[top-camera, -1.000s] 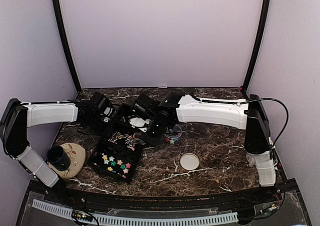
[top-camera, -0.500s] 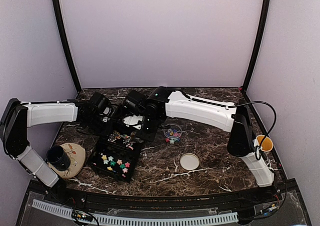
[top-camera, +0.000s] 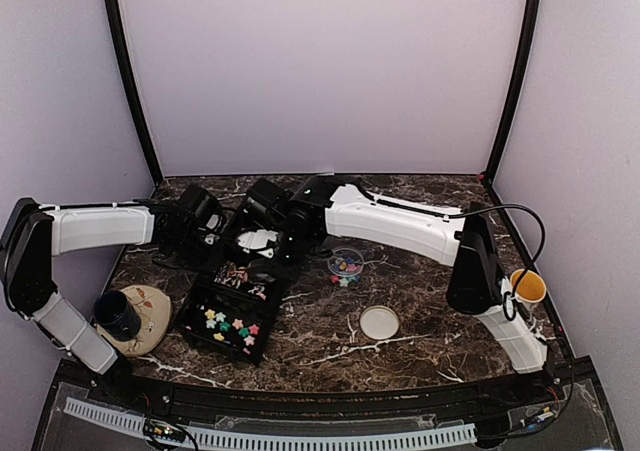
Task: Pack the candies
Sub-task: Scoop the fake candies from the plate.
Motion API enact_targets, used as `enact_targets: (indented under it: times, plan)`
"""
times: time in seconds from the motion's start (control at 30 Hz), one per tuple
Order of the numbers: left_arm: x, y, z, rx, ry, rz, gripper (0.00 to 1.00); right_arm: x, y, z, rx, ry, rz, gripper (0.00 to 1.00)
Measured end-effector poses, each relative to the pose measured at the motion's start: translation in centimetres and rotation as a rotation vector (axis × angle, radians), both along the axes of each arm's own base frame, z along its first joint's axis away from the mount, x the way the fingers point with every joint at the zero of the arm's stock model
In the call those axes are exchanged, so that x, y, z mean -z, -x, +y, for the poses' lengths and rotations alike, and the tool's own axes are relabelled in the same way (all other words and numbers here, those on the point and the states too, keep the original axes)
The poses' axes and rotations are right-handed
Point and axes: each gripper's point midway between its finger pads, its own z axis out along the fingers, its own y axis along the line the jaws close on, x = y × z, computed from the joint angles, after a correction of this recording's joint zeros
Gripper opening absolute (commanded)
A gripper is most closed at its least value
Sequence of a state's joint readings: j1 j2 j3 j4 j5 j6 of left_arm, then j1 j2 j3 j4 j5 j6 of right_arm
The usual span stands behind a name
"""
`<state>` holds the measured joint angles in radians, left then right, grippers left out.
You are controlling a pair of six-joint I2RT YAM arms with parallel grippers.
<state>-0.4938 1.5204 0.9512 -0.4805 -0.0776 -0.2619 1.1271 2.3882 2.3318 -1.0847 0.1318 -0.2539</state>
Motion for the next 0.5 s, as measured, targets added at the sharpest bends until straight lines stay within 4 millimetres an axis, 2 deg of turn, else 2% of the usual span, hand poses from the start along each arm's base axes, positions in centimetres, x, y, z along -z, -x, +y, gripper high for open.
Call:
enact_targets:
  times: [0.23, 0.3, 0.4, 0.5]
  plan:
    - [0.0, 0.5, 0.5, -0.006, -0.001, -0.002, 0.00, 0.7, 0.0, 1.8, -0.024, -0.059, 0.003, 0.00]
    - [-0.1, 0.5, 0.3, 0.001, 0.008, -0.005, 0.00, 1.7, -0.1, 2.7, -0.025, -0.099, 0.000, 0.00]
    - [0.3, 0.7, 0.7, -0.011, 0.005, 0.004, 0.00, 3.1, 0.2, 2.8, -0.017, -0.136, 0.001, 0.00]
    - [0.2, 0.6, 0.7, -0.011, 0.007, -0.004, 0.00, 3.4, 0.2, 2.9, 0.004, -0.184, 0.009, 0.00]
